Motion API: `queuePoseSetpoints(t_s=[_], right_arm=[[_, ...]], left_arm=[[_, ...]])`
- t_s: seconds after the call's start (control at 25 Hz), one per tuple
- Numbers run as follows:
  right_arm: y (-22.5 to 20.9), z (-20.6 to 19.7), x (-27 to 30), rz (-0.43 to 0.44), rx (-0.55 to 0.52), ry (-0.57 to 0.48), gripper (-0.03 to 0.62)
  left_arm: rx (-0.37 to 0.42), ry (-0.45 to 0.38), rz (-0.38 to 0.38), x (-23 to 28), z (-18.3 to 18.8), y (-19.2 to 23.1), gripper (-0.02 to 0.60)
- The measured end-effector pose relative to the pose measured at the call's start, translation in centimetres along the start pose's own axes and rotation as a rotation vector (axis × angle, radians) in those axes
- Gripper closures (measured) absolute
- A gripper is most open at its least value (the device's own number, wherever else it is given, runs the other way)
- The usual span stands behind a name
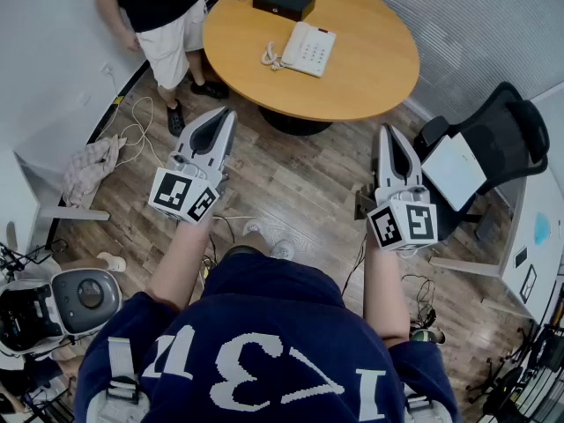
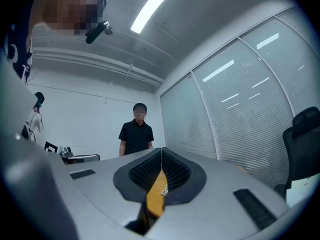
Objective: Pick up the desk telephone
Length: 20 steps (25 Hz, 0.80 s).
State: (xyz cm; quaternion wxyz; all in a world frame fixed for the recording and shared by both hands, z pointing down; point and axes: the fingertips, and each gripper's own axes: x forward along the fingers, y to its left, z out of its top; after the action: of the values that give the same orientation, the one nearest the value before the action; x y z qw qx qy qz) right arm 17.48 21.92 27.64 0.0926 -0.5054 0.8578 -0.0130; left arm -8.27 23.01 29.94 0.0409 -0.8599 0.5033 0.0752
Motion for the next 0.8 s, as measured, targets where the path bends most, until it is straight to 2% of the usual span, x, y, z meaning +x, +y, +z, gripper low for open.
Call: queuePoseSetpoints(t_s=[0.28, 0.48, 0.8], right_arm=[[-0.4, 0.0, -0.7, -0.008, 0.000, -0.006, 0.566], [-1.0, 0.6, -0.3, 0.003, 0.051, -0.049, 0.565], [-1.4, -0.1, 3.3, 0.002, 0.053, -0.041, 0.565]], left_arm=[[0.008, 0.010, 0.017, -0.4, -0.2, -0.3, 0.560], [0.017, 0.012, 0.034, 0.0, 0.0, -0.1, 0.560], [0.008, 0.011, 0.046, 2.7, -0.6, 2.6, 0.560]])
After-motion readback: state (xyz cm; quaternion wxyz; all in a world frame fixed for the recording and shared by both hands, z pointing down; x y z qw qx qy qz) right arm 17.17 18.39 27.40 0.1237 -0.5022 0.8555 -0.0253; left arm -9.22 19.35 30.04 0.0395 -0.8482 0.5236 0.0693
